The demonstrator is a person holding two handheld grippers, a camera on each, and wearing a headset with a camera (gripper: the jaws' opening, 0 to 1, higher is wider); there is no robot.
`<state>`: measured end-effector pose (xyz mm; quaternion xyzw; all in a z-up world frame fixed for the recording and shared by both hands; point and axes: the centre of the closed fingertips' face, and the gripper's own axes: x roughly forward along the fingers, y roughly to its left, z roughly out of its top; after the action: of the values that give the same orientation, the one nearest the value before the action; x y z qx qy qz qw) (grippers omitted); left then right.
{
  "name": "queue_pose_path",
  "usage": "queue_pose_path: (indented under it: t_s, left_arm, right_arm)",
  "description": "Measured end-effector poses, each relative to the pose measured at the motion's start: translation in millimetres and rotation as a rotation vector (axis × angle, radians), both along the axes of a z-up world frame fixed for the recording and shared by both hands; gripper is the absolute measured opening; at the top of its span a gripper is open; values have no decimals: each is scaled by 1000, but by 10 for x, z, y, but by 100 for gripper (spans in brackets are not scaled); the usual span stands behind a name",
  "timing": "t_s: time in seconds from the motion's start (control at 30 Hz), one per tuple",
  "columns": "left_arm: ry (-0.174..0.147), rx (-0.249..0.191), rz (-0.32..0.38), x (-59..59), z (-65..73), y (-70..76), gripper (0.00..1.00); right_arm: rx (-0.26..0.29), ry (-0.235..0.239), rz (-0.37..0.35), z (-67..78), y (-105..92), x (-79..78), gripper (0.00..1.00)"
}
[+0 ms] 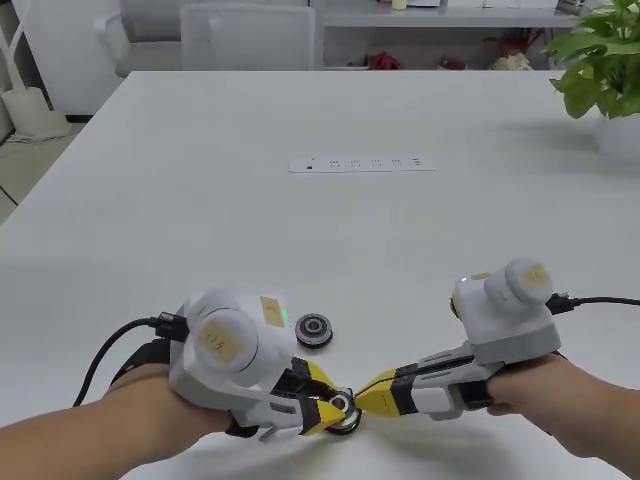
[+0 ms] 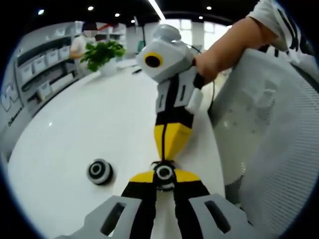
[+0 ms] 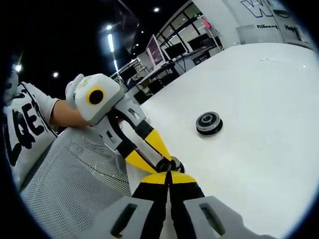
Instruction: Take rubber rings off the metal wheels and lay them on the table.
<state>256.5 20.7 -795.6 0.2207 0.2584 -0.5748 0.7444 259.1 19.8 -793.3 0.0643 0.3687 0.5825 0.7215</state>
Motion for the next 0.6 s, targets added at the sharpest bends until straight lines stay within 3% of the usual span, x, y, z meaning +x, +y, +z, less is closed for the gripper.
queue_pose_path:
  t_s: [0.37, 0.4, 0.43, 0.5, 0.53, 0.6]
  left_arm:
    - [-2, 2, -3, -9, 0, -11, 12]
    - [-3, 1, -1, -7, 0, -14, 12]
    - [-4, 2, 1, -2, 1, -18, 12]
    - [-7, 4, -3, 1, 3, -23, 12]
    - [-3, 1, 1, 3, 4, -24, 12]
    - [-4, 2, 1, 6, 5, -24, 12]
  right_arm:
    - [29, 14, 12, 43, 57, -44, 0]
    - [104, 51, 45, 154, 136, -120, 0]
    - [110, 61, 27, 173, 153, -113, 0]
    - [53, -25, 75, 135, 157, -100, 0]
    - [60, 14, 61, 141, 157, -102, 0]
    - [67, 10, 54, 127, 143, -96, 0]
